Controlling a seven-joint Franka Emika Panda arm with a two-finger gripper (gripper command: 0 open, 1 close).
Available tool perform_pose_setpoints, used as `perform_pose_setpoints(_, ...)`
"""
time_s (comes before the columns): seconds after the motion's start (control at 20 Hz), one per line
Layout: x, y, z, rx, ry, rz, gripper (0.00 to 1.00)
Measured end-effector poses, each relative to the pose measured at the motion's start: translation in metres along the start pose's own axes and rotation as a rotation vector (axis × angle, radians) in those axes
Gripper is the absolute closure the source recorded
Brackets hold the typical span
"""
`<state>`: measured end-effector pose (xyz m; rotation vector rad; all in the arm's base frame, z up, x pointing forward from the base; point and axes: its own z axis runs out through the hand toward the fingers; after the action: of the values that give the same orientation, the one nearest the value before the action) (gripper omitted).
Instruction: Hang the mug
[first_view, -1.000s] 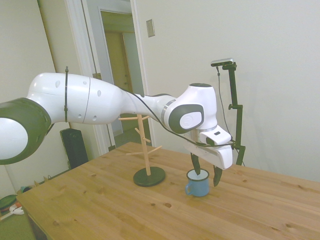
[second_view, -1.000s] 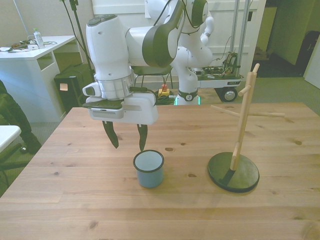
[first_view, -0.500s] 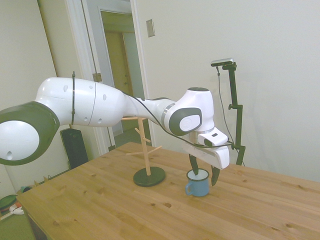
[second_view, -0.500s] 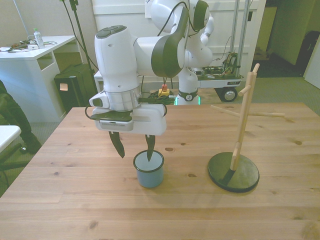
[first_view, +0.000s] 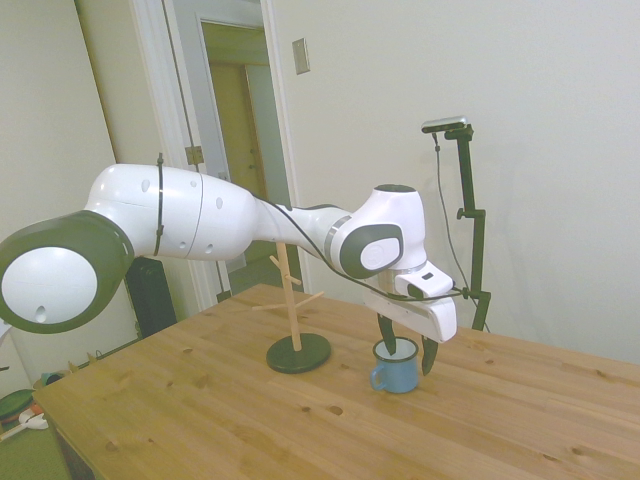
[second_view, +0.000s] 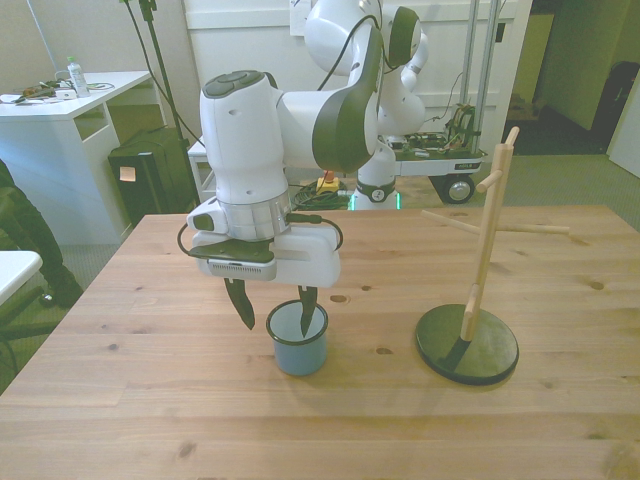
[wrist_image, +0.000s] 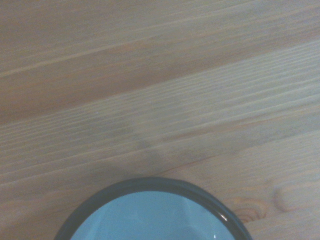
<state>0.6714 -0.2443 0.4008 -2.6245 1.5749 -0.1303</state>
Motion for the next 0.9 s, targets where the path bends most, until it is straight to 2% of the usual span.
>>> perform_pose_setpoints(0.2,0.0,-0.002,0.012,-0.006,0.0,-0.003,0.0)
perform_pose_setpoints(0.25,-0.001,-0.003,0.013,-0.006,-0.001,-0.004,1.0)
perform_pose_setpoints(0.9,-0.005,-0.008,0.014,-0.005,0.008,-0.01,1.0)
